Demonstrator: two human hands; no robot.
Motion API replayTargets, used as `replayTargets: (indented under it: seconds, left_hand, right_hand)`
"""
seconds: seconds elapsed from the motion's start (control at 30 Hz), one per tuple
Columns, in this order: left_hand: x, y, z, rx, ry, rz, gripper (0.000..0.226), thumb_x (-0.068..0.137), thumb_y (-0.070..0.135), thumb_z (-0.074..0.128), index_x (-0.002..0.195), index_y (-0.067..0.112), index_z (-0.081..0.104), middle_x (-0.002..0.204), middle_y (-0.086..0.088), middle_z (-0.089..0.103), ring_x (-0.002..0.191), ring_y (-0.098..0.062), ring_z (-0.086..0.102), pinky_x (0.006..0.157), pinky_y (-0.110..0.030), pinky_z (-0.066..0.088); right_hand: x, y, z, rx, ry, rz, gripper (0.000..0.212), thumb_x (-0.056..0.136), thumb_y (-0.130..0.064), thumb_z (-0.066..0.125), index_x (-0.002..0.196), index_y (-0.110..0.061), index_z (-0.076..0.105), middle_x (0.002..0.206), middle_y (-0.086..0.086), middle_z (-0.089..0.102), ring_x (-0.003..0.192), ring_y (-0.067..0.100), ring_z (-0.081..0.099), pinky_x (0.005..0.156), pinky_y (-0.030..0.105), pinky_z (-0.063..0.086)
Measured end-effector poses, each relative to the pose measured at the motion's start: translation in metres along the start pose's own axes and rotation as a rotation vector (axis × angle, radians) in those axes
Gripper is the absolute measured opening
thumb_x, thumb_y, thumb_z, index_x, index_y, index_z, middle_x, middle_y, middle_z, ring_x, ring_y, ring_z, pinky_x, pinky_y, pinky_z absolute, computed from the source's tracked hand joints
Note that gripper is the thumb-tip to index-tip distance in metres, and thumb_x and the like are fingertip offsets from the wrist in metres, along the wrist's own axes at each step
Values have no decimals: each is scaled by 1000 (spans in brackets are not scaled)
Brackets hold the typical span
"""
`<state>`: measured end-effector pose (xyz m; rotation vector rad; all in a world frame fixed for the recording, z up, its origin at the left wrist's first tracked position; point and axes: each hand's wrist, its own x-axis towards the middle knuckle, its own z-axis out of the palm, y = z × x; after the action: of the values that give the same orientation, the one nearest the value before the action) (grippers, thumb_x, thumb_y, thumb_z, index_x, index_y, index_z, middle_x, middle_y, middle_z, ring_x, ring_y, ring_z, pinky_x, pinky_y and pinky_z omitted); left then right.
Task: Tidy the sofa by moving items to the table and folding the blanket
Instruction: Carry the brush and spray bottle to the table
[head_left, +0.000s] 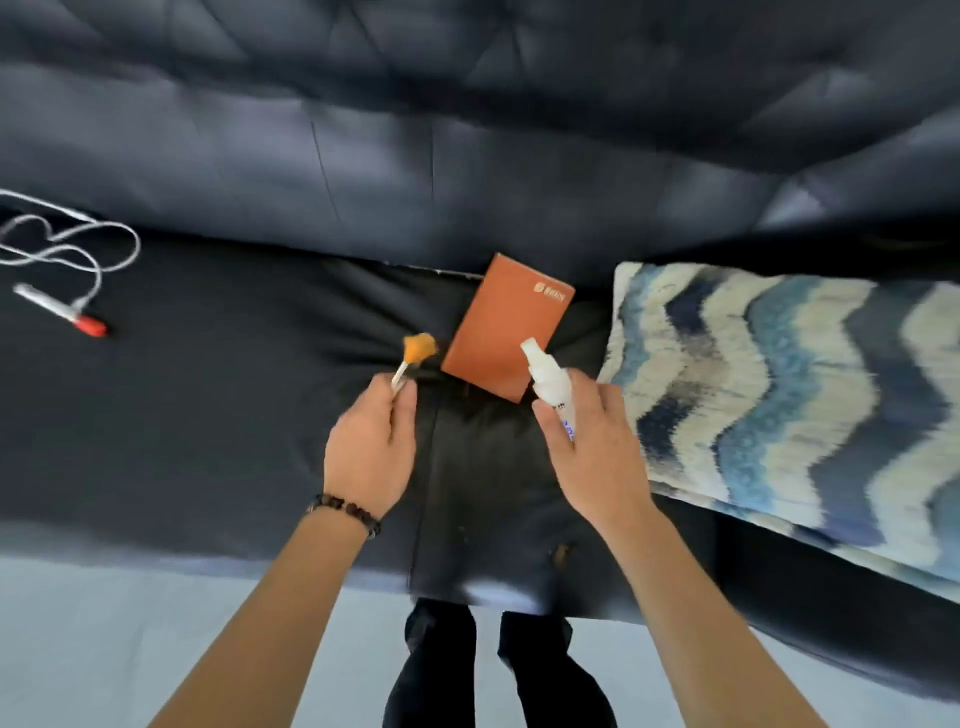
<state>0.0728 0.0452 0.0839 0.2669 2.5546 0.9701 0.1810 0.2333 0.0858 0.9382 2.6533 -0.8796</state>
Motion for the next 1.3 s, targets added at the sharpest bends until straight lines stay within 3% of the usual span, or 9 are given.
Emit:
replayTargets:
  seconds: [0.17, 0.4, 0.5, 0.6, 0.9, 0.97, 1.03, 1.13, 1.3]
  left_hand:
    - [-90, 140, -120, -500, 19, -226, 14, 104, 28, 40, 95, 21, 47, 73, -6, 60, 50, -14, 42, 47, -32, 37]
    - [-192, 254, -225, -464, 27, 46, 17, 102, 22, 48, 113, 18, 59, 89, -11, 60, 64, -12, 58, 55, -19, 51]
    - [-222, 267, -250, -514, 30, 123, 19, 101, 18, 49, 117, 17, 60, 92, -16, 60, 68, -15, 60, 59, -21, 53]
    - [-239, 271, -265, -521, -85, 243, 17, 100, 16, 51, 113, 16, 62, 89, -11, 63, 71, -16, 61, 59, -20, 53]
    - [-284, 305, -216, -472, -478, 516, 20, 96, 18, 58, 82, 30, 64, 76, 8, 66, 68, -6, 59, 65, -20, 50]
    - [-315, 327, -189, -378, -627, 610, 16, 97, 20, 57, 82, 22, 63, 79, 4, 67, 73, -12, 61, 67, -18, 49]
    - [-358, 344, -161, -301, -787, 706, 14, 97, 22, 58, 84, 20, 62, 79, 1, 64, 75, -17, 60, 69, -28, 49]
    - [-441, 359, -125, -237, -981, 865, 13, 96, 22, 58, 83, 19, 59, 73, -1, 60, 66, -10, 55, 63, -25, 43]
    - [-590, 351, -60, -133, -1161, 1046, 10, 94, 23, 59, 100, 17, 62, 87, -1, 66, 75, -18, 61, 62, -20, 47]
  right_hand:
    - [-99, -72, -145, 148, 116, 3, 47, 97, -49, 51, 137, -24, 44, 120, -4, 44, 96, 14, 49, 73, 29, 41]
    - [-216, -122, -277, 399, 301, -21, 42, 93, -46, 60, 130, -30, 46, 119, -11, 45, 103, -8, 43, 80, 15, 40]
    - [-256, -126, -298, 477, 424, 4, 42, 92, -45, 62, 129, -29, 48, 117, -11, 48, 104, -3, 46, 88, 20, 41]
    - [-296, -126, -307, 535, 595, 91, 40, 91, -49, 62, 127, -35, 48, 116, -15, 49, 106, -2, 47, 85, 12, 38]
    - [-488, -103, -268, 741, 1033, 580, 47, 81, -57, 58, 124, -46, 45, 120, -19, 54, 104, -1, 56, 83, 21, 46]
    - [-541, -90, -259, 789, 1153, 683, 46, 85, -51, 62, 126, -47, 43, 122, -18, 57, 103, 0, 59, 80, 19, 48]
    - [-592, -76, -247, 806, 1274, 778, 45, 88, -45, 64, 128, -46, 43, 121, -18, 58, 101, 0, 60, 77, 18, 48]
    - [-665, -52, -224, 827, 1469, 909, 45, 89, -41, 65, 130, -40, 47, 119, -17, 59, 98, 2, 61, 74, 19, 47]
    - [-775, 2, -168, 883, 1692, 1081, 41, 89, -47, 62, 128, -39, 50, 113, -13, 62, 99, 14, 61, 84, 38, 53]
